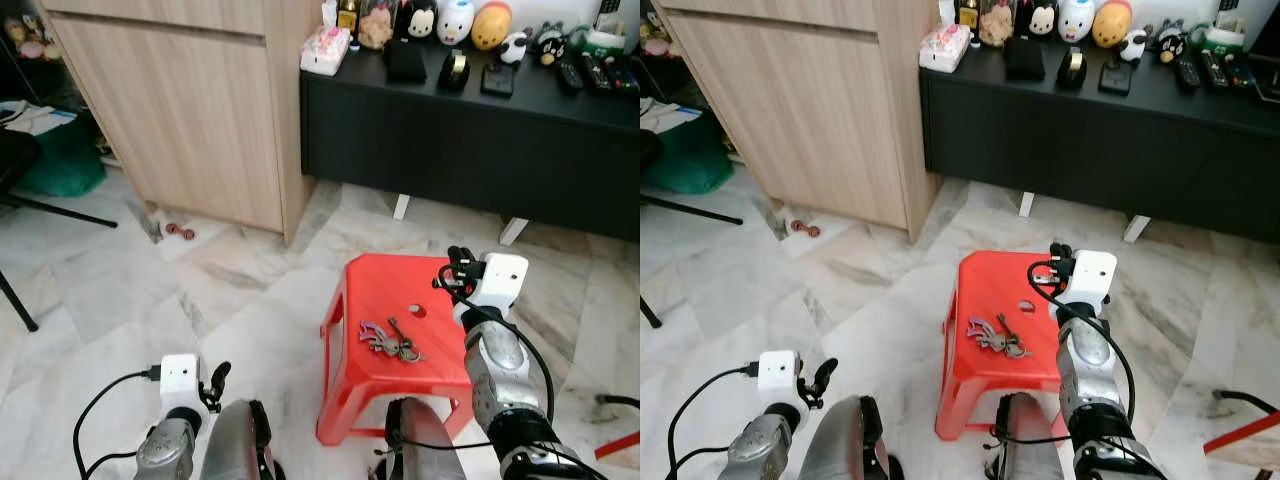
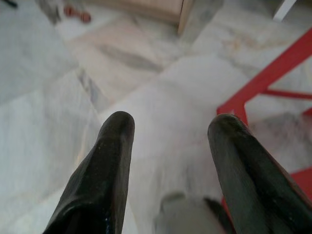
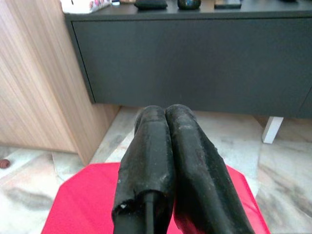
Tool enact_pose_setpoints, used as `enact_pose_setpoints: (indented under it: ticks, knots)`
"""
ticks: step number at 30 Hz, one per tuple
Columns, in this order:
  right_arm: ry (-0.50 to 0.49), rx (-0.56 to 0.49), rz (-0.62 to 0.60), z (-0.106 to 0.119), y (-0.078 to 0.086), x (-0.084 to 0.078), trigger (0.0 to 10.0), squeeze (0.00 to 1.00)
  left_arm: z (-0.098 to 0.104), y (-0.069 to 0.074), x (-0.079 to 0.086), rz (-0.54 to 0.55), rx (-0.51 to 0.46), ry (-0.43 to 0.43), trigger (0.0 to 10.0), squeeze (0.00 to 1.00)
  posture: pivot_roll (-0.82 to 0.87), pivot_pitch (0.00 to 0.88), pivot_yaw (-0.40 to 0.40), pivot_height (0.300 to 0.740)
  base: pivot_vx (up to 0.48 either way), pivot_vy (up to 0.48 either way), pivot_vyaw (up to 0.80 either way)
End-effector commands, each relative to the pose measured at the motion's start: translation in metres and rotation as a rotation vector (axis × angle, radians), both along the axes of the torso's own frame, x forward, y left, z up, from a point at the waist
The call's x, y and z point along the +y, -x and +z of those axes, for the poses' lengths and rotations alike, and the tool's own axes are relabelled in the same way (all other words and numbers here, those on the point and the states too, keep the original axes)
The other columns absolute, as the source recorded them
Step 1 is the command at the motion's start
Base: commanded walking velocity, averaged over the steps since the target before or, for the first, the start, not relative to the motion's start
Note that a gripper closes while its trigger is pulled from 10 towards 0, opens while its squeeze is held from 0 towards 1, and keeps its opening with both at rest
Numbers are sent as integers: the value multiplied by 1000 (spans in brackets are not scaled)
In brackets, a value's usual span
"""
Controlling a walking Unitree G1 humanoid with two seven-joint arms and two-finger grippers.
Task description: Hang keys on a hook
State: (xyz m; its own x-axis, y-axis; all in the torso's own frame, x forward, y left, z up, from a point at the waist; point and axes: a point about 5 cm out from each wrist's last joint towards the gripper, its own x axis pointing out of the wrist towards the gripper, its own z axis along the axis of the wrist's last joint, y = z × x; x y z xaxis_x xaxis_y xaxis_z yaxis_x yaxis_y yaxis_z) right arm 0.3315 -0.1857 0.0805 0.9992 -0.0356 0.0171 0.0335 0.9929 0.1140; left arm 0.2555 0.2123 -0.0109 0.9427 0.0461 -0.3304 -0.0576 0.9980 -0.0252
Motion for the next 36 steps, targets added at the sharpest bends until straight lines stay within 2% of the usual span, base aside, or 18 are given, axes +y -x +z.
enact_pose_setpoints:
  ticks: [1, 12, 30, 36]
  knots:
    - [-4, -7, -3, 3, -1, -1, 10000, 0, -2, 2, 0, 7, 3, 5, 10000, 0, 5, 63, -22, 591, 0, 0, 0]
    - [-13, -7, -11, 5, -2, 0, 10000, 0, 7, -7, -3, -18, -52, 2, 10000, 0, 3, 43, -15, 591, 0, 0, 0]
    - [-9, -2, -26, 10, -8, -5, 10000, 0, 7, -7, -3, -15, -68, 8, 10000, 0, 3, 49, -17, 591, -27, 0, 0]
    - [-4, 12, -19, 8, -7, -3, 10000, 0, 8, -7, -3, -13, -77, 9, 10000, 0, 5, 55, -18, 591, -241, 0, 0]
